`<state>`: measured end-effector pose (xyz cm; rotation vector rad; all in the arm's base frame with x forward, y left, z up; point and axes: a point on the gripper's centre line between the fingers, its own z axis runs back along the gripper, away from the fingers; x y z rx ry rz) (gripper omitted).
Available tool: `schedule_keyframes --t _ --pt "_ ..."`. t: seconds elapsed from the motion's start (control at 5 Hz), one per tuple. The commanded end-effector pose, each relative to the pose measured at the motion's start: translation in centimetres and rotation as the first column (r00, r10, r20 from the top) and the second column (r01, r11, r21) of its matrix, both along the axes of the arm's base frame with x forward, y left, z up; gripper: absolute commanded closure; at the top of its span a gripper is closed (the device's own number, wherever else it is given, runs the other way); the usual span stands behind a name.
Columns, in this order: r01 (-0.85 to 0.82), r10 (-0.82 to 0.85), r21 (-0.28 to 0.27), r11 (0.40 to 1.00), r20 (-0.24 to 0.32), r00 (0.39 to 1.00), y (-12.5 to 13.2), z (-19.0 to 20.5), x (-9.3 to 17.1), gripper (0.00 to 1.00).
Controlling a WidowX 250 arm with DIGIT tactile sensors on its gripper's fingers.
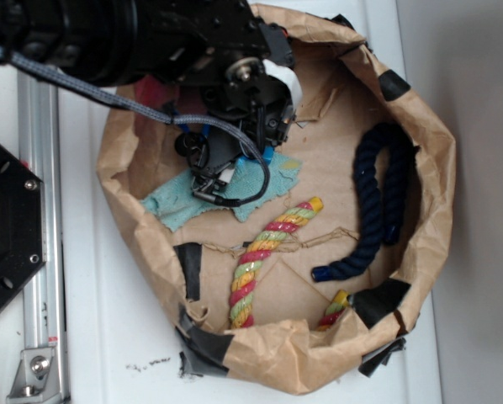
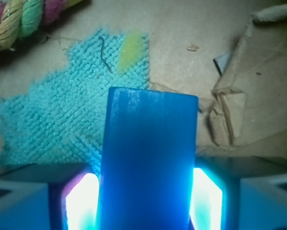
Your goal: Grab the blue block.
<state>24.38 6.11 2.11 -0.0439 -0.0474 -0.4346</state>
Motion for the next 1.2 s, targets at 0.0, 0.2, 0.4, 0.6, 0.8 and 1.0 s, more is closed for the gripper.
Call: schedule_keyframes --t 0.0,0.2,0.4,0.6,0.8,1.0 --pt "0.005 -0.006 0.009 1.0 0.038 0.999 0.3 0.6 0.5 1.0" --pt "-0.037 0.035 0.017 0.999 0.087 0.996 0.9 2.7 0.3 1.0" --pt "-0.268 0.255 0.024 0.963 0.229 0.939 1.3 7.7 0.7 1.0" --pt "-0.333 0.345 -0.1 0.938 0.163 0.924 -0.6 12.5 0.9 1.0" --pt "-0.323 0.343 -0.118 0.939 0.254 0.904 -3.3 17.6 1.1 1.0" --pt "-0.302 0.316 -0.095 0.949 0.211 0.925 -5.2 15.4 2.3 1.0"
